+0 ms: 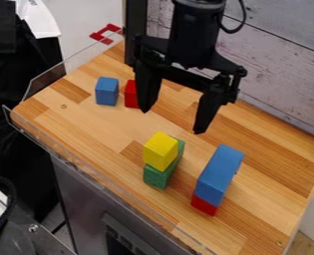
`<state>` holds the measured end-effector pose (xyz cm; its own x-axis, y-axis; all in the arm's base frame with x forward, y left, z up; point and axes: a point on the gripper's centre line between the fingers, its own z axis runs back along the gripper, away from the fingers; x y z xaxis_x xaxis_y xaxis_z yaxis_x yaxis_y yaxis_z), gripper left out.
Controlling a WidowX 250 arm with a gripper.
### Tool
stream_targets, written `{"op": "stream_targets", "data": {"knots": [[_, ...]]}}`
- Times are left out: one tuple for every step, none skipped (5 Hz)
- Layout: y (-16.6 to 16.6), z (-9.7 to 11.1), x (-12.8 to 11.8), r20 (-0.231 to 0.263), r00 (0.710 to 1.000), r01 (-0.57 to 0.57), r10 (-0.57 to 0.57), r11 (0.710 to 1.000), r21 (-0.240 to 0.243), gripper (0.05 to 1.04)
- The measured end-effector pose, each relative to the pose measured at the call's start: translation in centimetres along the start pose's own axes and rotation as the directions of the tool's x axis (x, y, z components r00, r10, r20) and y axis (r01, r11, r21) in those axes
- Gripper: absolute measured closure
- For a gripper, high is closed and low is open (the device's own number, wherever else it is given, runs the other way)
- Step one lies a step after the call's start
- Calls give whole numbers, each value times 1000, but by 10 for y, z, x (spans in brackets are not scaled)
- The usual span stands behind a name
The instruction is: Remove the yellow cube from the green block and put it on top of the blue and red cubes
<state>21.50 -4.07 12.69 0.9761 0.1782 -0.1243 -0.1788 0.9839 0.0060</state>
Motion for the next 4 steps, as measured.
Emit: {"op": "stream_targets", "data": {"knots": [[1,-7,-2,-29,1000,1,0,1000,10,84],[14,-18,-3,-38,999,-32,33,999,21,84],[24,-23,-5,-58,996,-60,61,998,27,84],[27,-27,-6,-70,995,-70,70,998,10,84]]}}
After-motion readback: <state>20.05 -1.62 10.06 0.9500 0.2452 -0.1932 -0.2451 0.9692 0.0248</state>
